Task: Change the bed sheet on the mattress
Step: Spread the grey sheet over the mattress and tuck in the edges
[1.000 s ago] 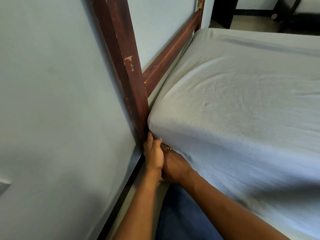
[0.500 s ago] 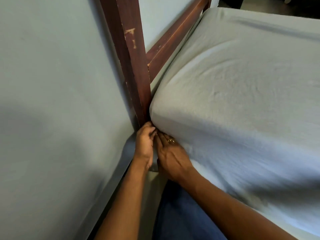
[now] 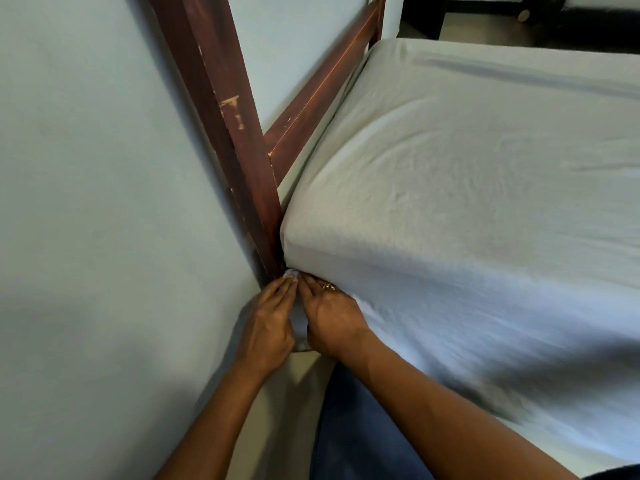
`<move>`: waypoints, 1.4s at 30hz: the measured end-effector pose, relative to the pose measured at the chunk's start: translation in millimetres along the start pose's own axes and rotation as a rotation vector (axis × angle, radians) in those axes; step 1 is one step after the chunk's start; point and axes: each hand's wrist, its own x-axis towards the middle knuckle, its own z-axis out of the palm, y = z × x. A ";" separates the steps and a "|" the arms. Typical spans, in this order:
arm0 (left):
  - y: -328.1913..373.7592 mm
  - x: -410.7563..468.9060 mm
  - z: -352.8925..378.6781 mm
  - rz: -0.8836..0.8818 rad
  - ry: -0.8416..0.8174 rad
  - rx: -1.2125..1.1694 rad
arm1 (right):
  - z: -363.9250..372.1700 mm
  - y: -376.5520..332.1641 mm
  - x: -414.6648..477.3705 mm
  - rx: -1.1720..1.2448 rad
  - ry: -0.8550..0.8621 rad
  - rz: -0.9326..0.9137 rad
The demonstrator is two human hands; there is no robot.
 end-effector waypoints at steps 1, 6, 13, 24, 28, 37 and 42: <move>-3.1 3.9 -0.7 0.002 -0.056 0.076 | -3.2 -1.3 -3.7 0.005 0.066 -0.002; 3.9 28.4 -1.5 -0.097 -0.369 0.282 | 2.8 -11.2 -17.1 0.040 0.065 0.070; -0.8 20.6 -15.4 -0.014 -0.199 0.192 | 5.0 -2.4 -10.7 0.001 -0.013 0.144; 14.6 21.0 17.0 0.012 -0.349 0.293 | 21.3 7.5 -34.2 0.035 0.059 0.035; 7.4 17.0 9.5 0.077 -0.234 0.182 | 12.8 18.9 -14.2 0.077 0.015 0.093; 10.0 59.1 15.7 0.070 -0.430 0.263 | -1.6 11.8 -38.0 0.077 -0.062 0.111; 31.3 40.5 -6.2 0.086 -0.319 0.202 | -8.1 26.7 -29.2 -0.012 -0.111 0.204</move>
